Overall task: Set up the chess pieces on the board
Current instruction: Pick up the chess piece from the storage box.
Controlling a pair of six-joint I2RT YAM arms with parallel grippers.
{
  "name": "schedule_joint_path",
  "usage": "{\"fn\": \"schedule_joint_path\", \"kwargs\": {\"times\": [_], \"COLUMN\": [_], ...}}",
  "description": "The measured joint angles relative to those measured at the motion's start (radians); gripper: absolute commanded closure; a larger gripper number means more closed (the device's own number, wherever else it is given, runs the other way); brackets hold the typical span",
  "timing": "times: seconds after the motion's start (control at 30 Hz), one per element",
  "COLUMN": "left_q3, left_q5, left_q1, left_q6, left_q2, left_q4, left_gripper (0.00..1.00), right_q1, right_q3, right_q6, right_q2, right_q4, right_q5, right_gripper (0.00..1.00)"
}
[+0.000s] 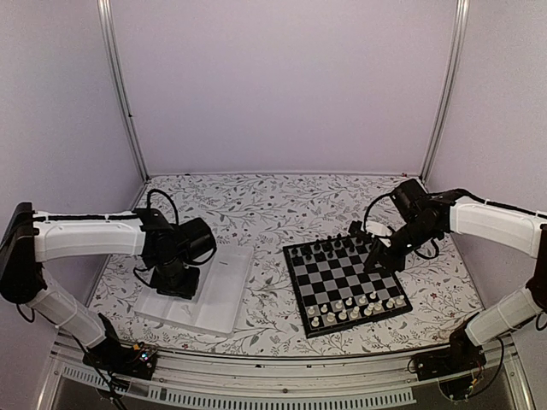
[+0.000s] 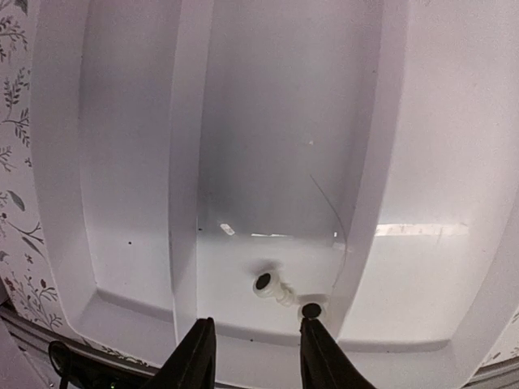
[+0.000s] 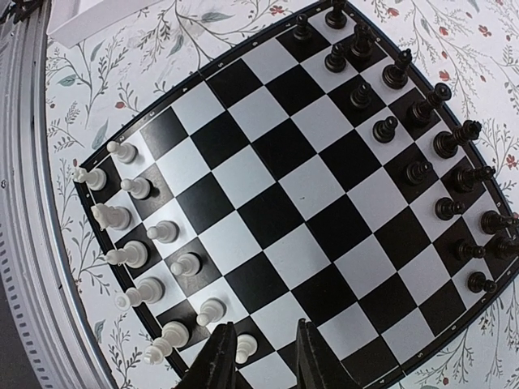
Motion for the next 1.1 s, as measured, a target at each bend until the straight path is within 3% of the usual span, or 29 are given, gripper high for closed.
{"fn": "schedule_joint_path", "kwargs": {"times": [0.53,1.1], "left_q3": [-0.058,-0.108], "left_q5": [0.093,0.164], "left_q1": [0.087,0.114], "left_q6": [0.129,0.172], "left_q2": [0.055,0.093], "left_q4": [0.093,0.154], "left_gripper": [0.72,0.80], "right_q1": [0.000,0.000], "right_q3": [0.000,0.000], "right_q6": [0.007,0.012], "right_q2": [0.000,0.000], "right_q4": [0.007,0.007], "right_q5": [-0.012,-0.019], "right_gripper": [0.72,0.73]}}
